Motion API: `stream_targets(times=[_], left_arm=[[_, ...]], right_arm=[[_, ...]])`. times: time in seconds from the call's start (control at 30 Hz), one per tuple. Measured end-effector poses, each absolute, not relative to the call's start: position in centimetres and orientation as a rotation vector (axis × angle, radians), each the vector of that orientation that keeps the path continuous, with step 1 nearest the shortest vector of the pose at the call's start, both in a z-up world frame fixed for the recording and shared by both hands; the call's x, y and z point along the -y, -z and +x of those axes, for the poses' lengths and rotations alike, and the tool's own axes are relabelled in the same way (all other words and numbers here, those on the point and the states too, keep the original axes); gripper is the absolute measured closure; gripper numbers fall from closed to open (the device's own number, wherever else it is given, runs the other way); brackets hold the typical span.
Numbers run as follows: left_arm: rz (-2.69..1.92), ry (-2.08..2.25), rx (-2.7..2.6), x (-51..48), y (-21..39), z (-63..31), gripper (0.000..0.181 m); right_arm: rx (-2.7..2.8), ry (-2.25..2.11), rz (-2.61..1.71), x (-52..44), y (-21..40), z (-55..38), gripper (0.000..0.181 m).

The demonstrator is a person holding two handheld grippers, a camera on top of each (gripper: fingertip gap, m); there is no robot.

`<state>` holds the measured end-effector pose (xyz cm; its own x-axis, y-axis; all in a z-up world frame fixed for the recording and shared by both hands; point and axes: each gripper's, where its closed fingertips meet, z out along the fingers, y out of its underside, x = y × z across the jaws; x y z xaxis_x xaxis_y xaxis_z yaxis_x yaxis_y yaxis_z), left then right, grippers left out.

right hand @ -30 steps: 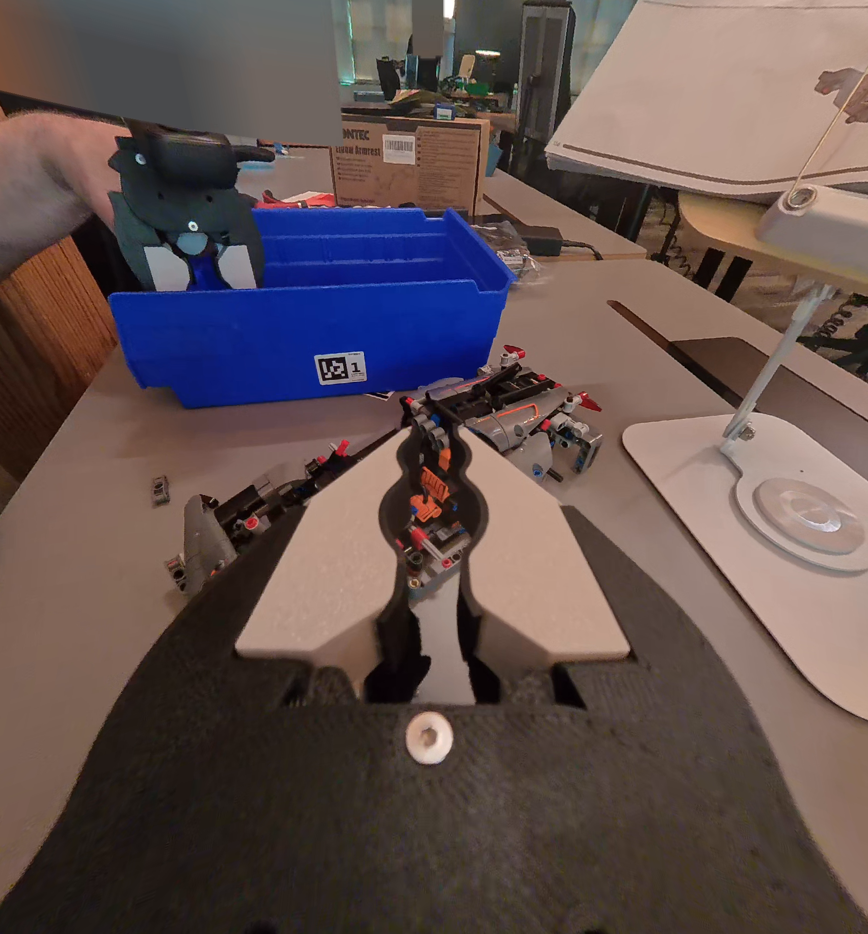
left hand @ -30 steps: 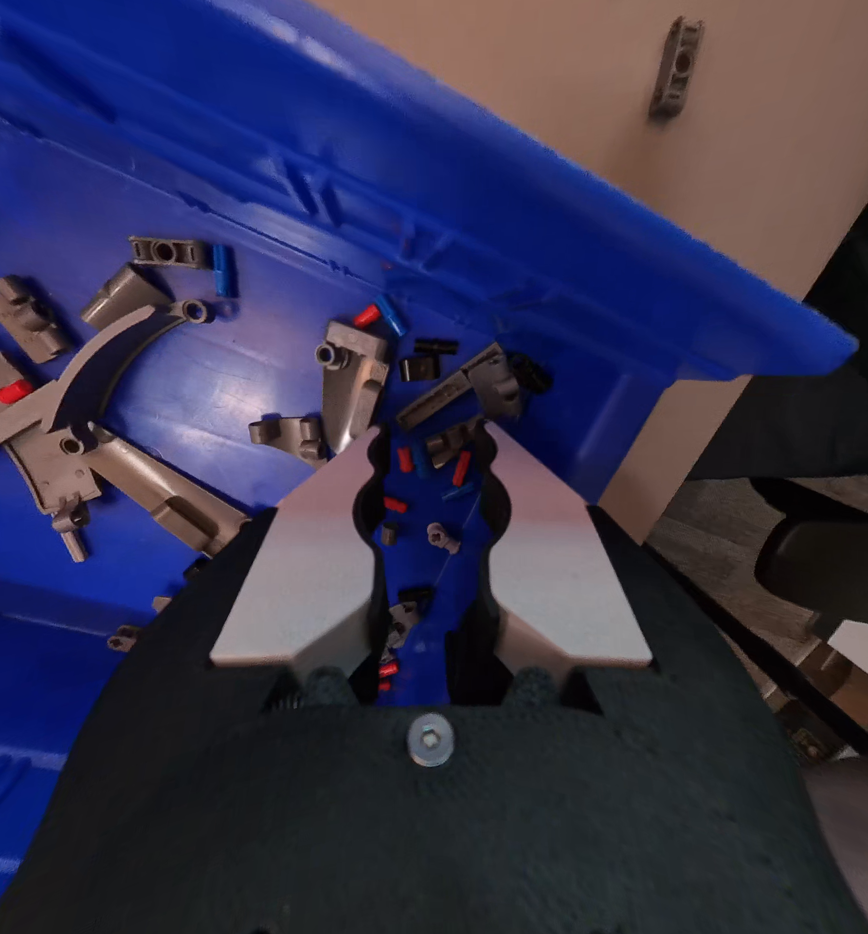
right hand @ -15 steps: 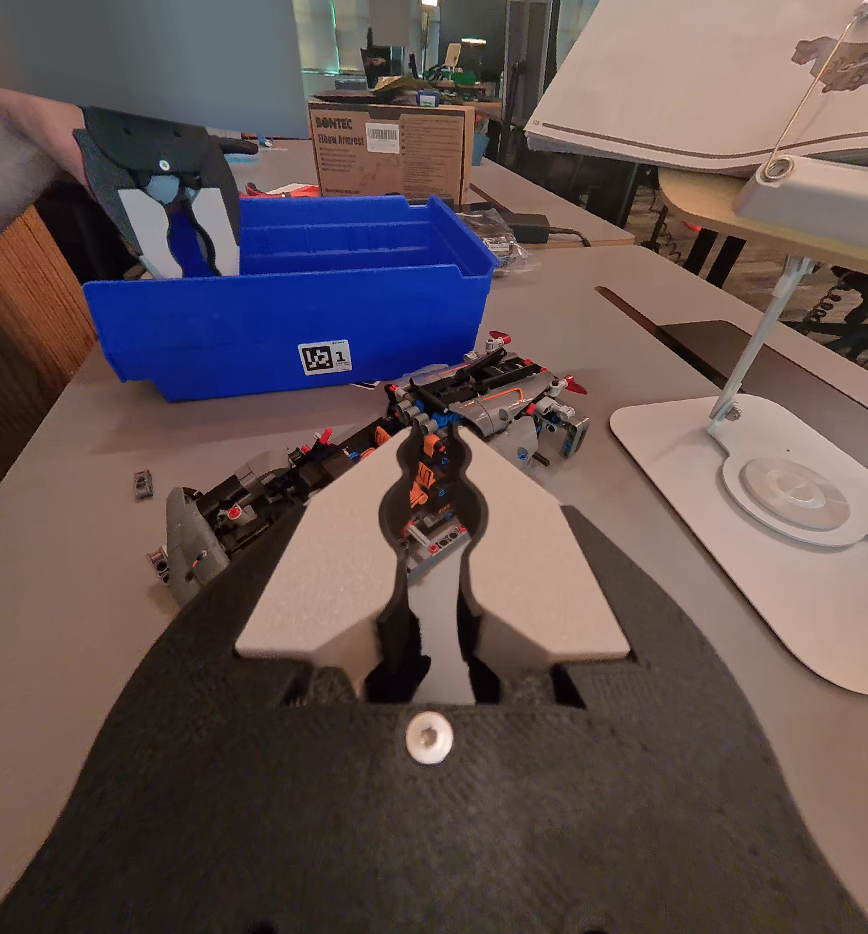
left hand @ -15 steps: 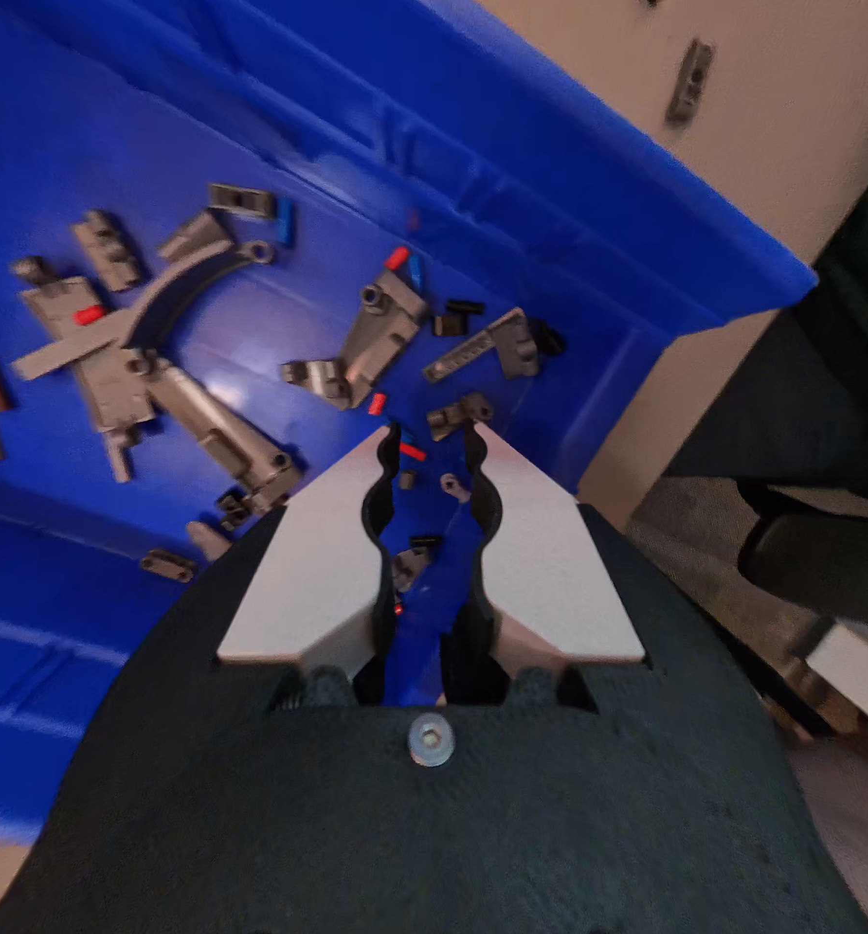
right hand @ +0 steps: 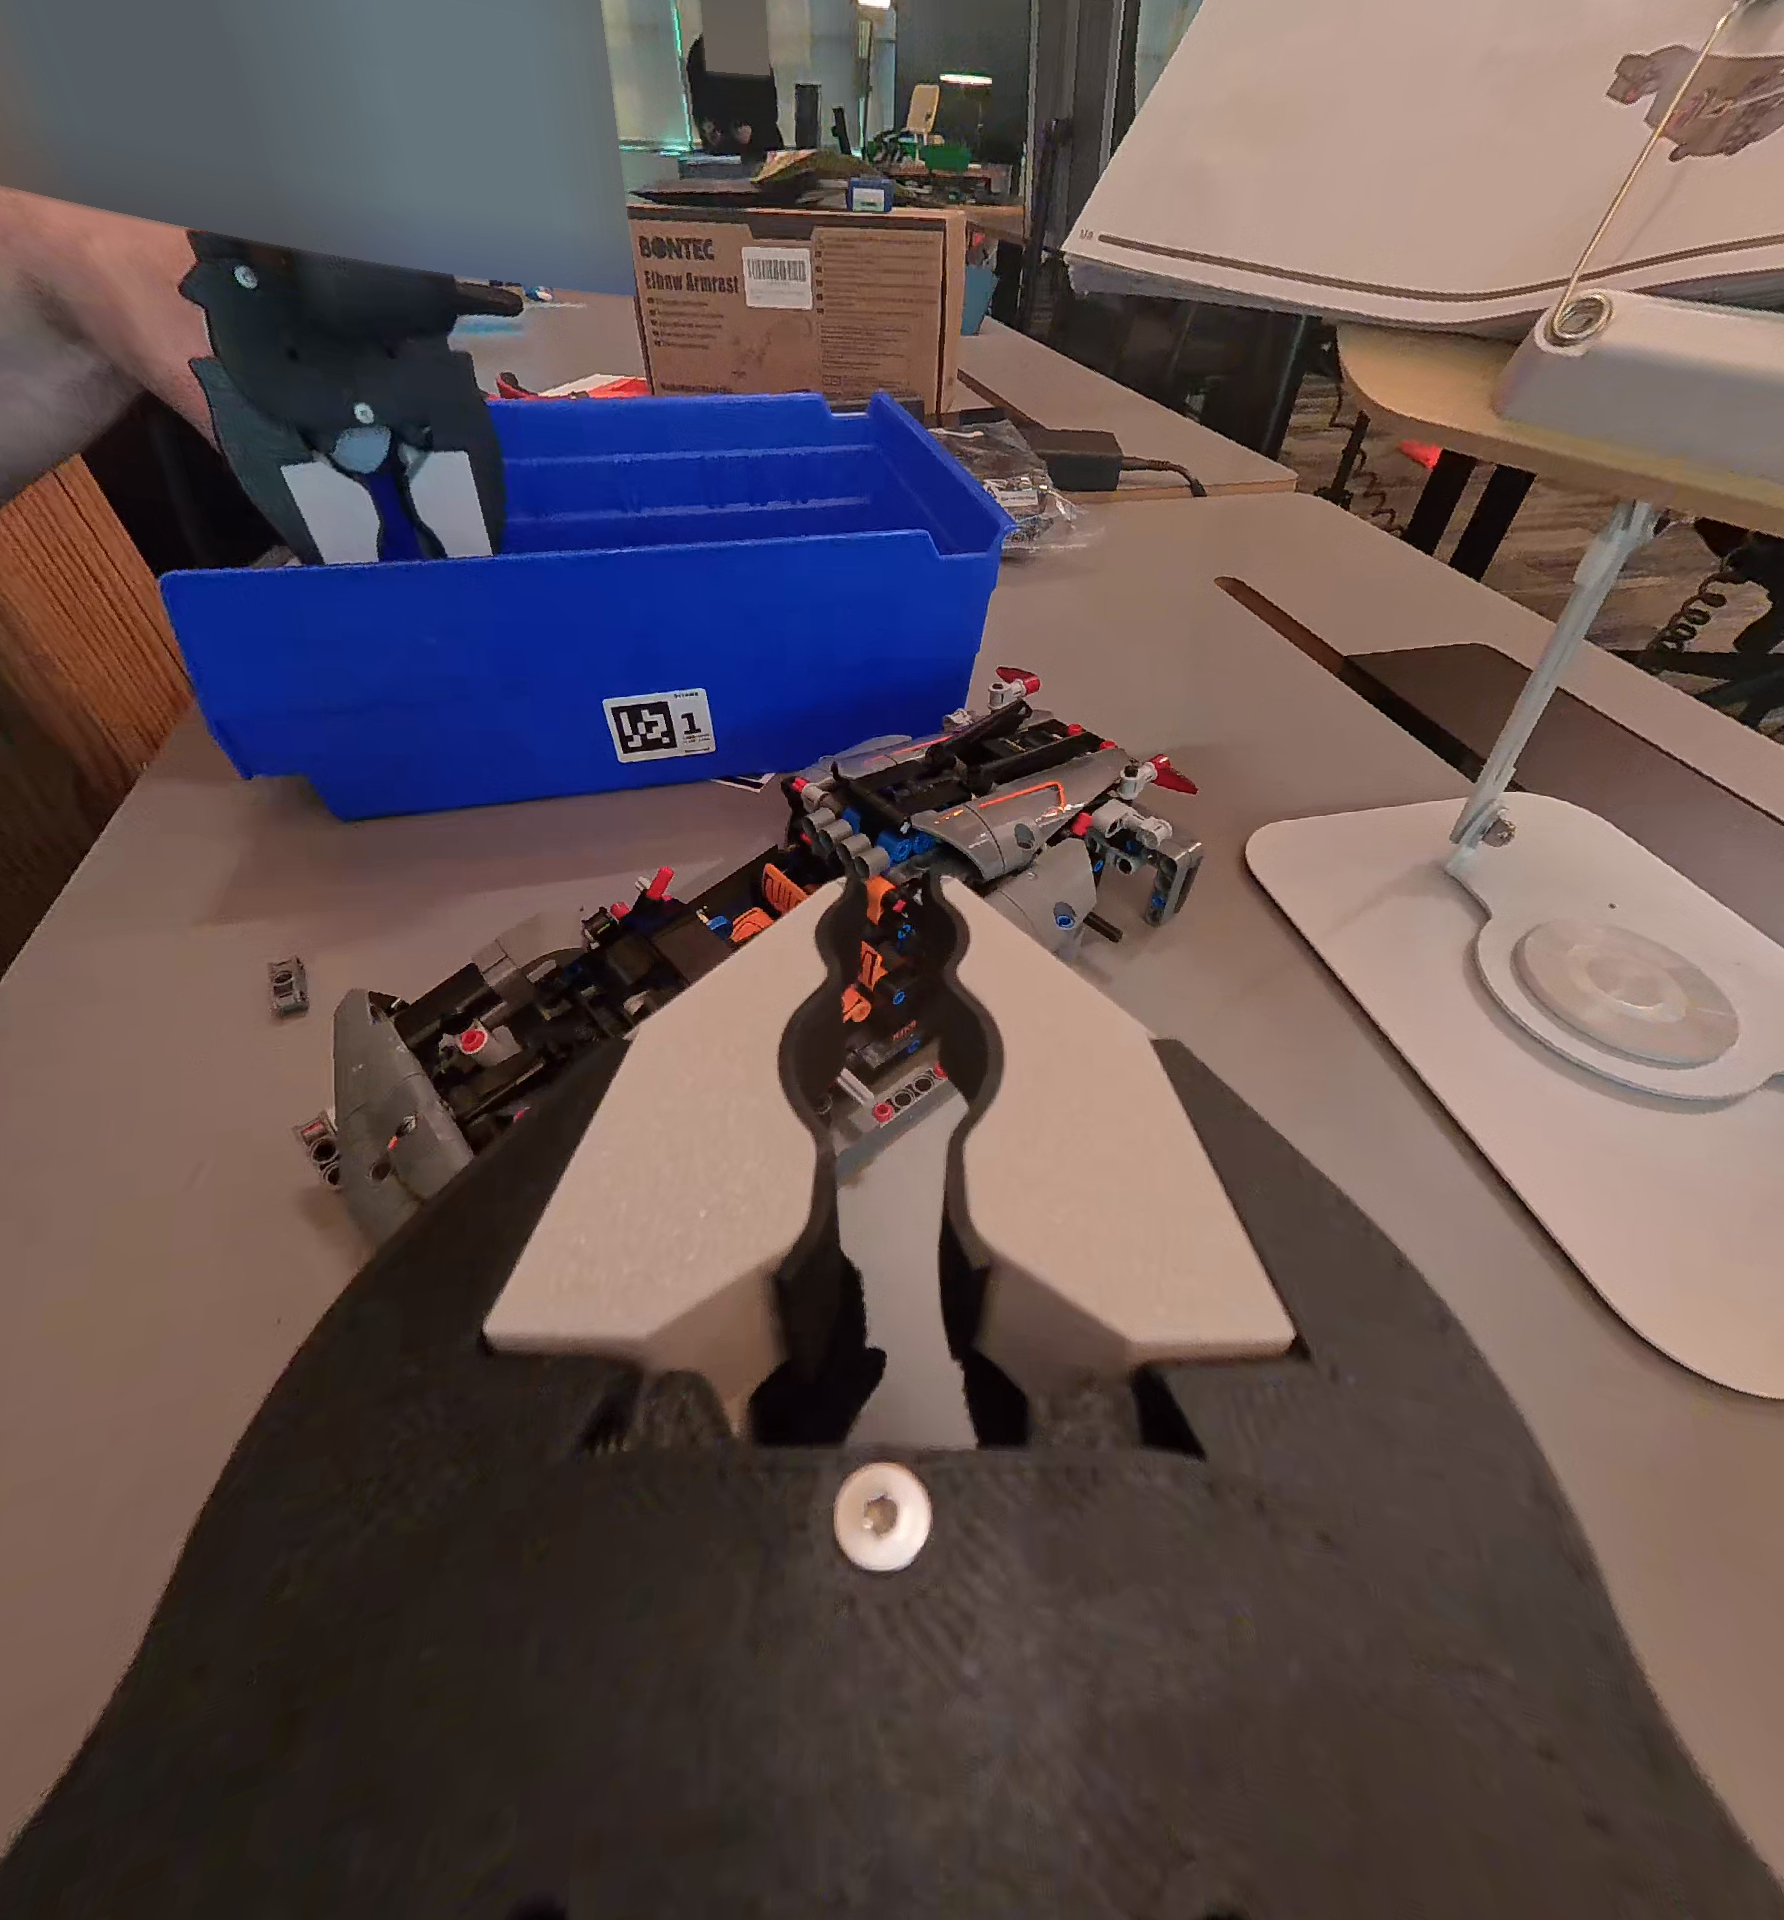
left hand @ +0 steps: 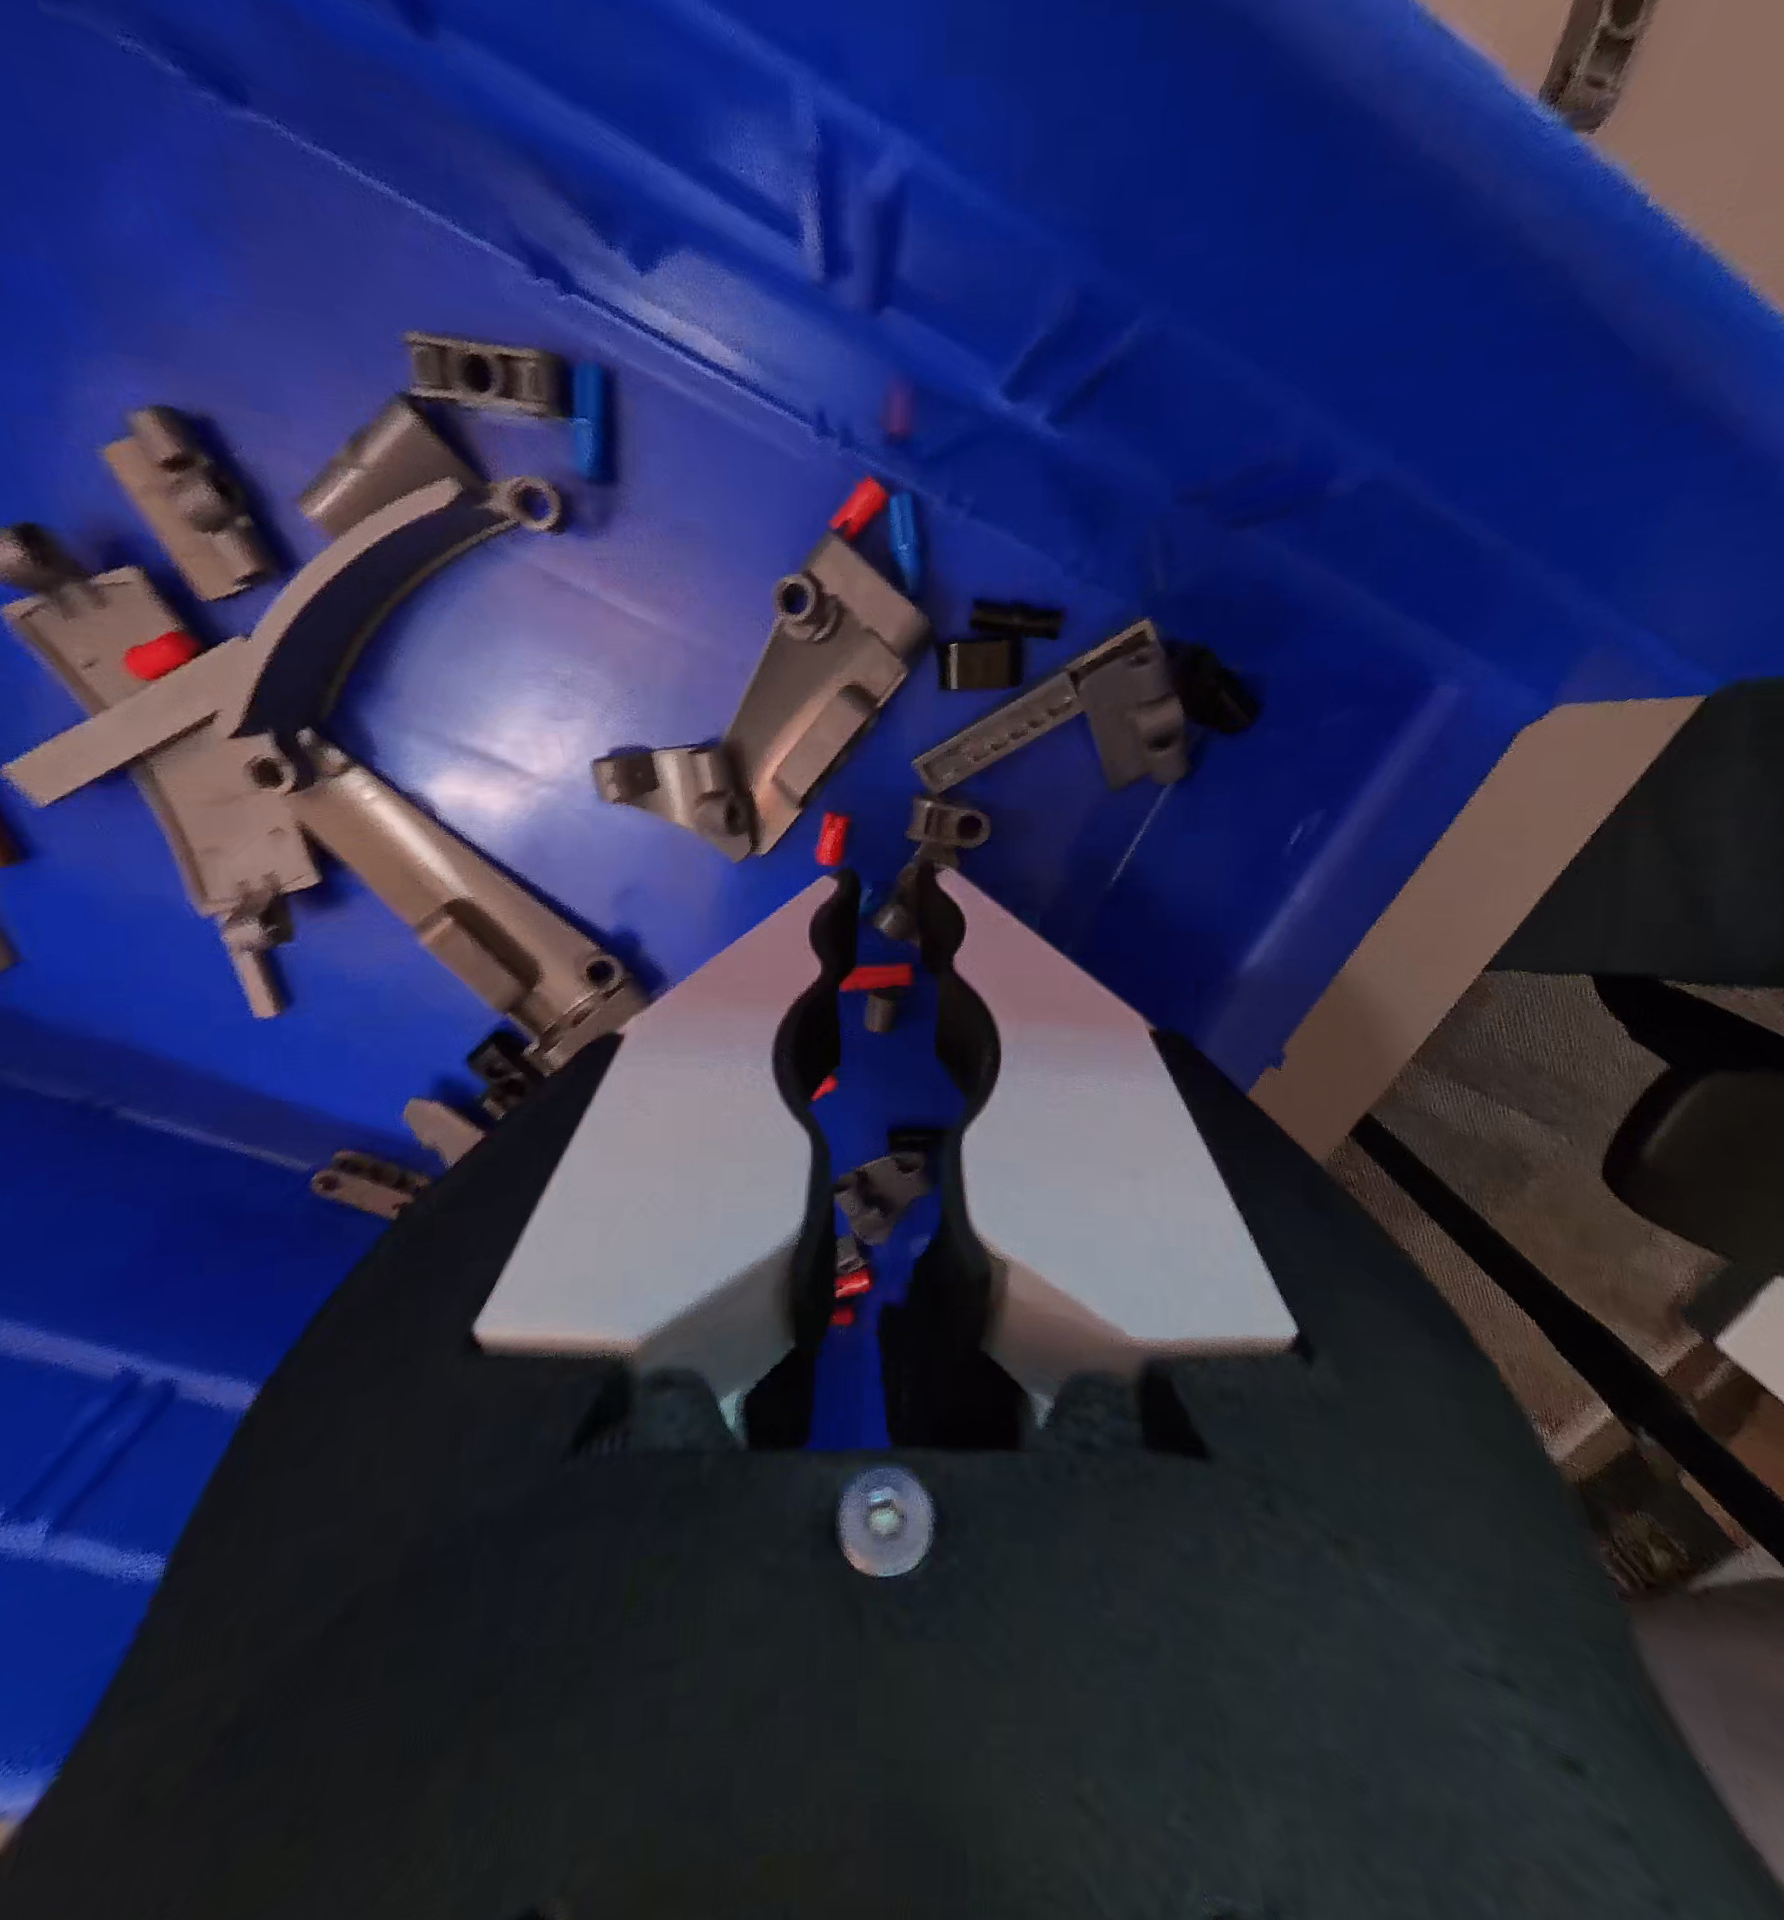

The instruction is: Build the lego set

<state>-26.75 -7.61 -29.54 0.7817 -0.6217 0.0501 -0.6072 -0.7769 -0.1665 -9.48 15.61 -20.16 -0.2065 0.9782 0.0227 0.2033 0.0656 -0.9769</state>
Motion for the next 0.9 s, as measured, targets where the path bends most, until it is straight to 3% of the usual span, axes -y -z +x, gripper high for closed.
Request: stream_targets(times=[0.33, 0.9], left_arm=[[-2.798, 0.162, -1.066, 8.0, 29.9, -25.9, 0.159], [-2.809, 0.124, -0.945, 7.1, 30.1, -26.6, 0.168]], right_arm=[[1.528, -1.235, -1.228, -15.7, 20.0, -9.4, 0.172], [1.552, -1.182, -1.224, -16.0, 20.4, -8.9, 0.173]])
